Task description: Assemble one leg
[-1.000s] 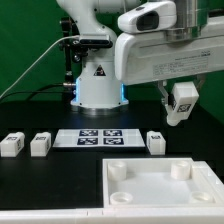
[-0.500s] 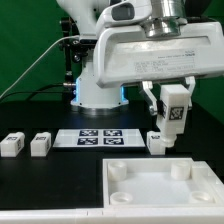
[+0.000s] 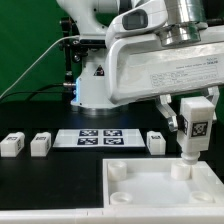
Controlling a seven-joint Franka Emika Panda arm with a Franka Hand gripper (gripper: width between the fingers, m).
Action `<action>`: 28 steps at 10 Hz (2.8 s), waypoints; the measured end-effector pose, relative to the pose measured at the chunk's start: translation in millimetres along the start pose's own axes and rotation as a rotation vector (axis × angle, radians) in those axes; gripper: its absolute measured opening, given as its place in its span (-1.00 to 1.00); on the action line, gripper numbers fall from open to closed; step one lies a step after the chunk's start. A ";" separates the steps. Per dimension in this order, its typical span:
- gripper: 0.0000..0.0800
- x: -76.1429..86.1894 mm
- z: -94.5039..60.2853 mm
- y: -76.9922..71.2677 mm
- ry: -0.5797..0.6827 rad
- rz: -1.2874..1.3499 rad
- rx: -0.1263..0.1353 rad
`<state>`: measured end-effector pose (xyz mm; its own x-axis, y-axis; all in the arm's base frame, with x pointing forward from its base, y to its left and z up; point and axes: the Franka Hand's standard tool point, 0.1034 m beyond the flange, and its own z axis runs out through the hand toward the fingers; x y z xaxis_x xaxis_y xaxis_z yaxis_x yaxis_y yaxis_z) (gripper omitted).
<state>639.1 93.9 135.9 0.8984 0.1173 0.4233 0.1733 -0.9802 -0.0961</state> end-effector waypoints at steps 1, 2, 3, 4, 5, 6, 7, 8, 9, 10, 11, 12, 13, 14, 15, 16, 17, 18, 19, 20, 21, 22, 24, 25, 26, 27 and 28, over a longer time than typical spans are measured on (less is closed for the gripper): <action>-0.27 -0.3 0.1 0.0 0.000 0.000 0.000; -0.27 -0.6 0.5 0.0 0.009 -0.003 -0.002; -0.27 -12.1 8.4 -2.0 0.102 -0.015 -0.017; -0.27 -34.0 25.3 -11.1 0.096 -0.012 -0.008; -0.27 -29.2 28.7 -11.2 0.105 -0.014 -0.007; -0.27 -28.8 30.9 -8.9 0.119 -0.011 -0.011; -0.27 -33.6 35.8 -8.7 0.111 -0.009 -0.009; -0.27 -34.7 37.7 -9.9 0.109 -0.010 -0.008; -0.27 -33.4 39.7 -10.4 0.109 -0.009 -0.006; -0.27 -33.3 41.3 -11.6 0.103 -0.010 -0.004; -0.27 -33.5 42.7 -15.3 0.090 -0.014 0.002; -0.27 -35.9 44.5 -20.0 0.076 -0.019 0.007; -0.27 -38.6 47.2 -20.8 0.073 -0.020 0.009; -0.27 -38.4 48.5 -20.9 0.084 -0.020 0.007; -0.27 -37.5 48.9 -21.4 0.098 -0.020 0.006; -0.27 -37.2 49.6 -20.8 0.105 -0.019 0.004; -0.27 -39.1 52.0 -20.4 0.101 -0.018 0.005; -0.27 -40.9 54.4 -20.0 0.097 -0.017 0.005; -0.27 -42.9 56.0 -19.3 0.091 -0.017 0.005; -0.27 -45.2 57.2 -18.1 0.080 -0.017 0.006; -0.27 -45.5 57.7 -17.9 0.075 -0.017 0.006; -0.27 -44.4 57.9 -17.6 0.069 -0.016 0.008; -0.27 -43.0 59.6 -18.8 0.093 -0.017 0.005; -0.27 -39.7 60.1 -18.1 0.136 -0.016 -0.002; -0.27 -39.7 59.9 -17.8 0.134 -0.015 -0.002; -0.27 -39.7 59.9 -17.8 0.135 -0.016 -0.002; -0.06 -39.8 60.0 -17.7 0.134 -0.015 -0.002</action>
Offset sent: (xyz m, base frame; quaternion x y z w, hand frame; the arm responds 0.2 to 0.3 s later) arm -0.0096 0.0275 -0.0456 -0.0098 0.1189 0.0256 0.9925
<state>624.5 116.2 66.7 0.8333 0.1100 0.5417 0.1857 -0.9788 -0.0869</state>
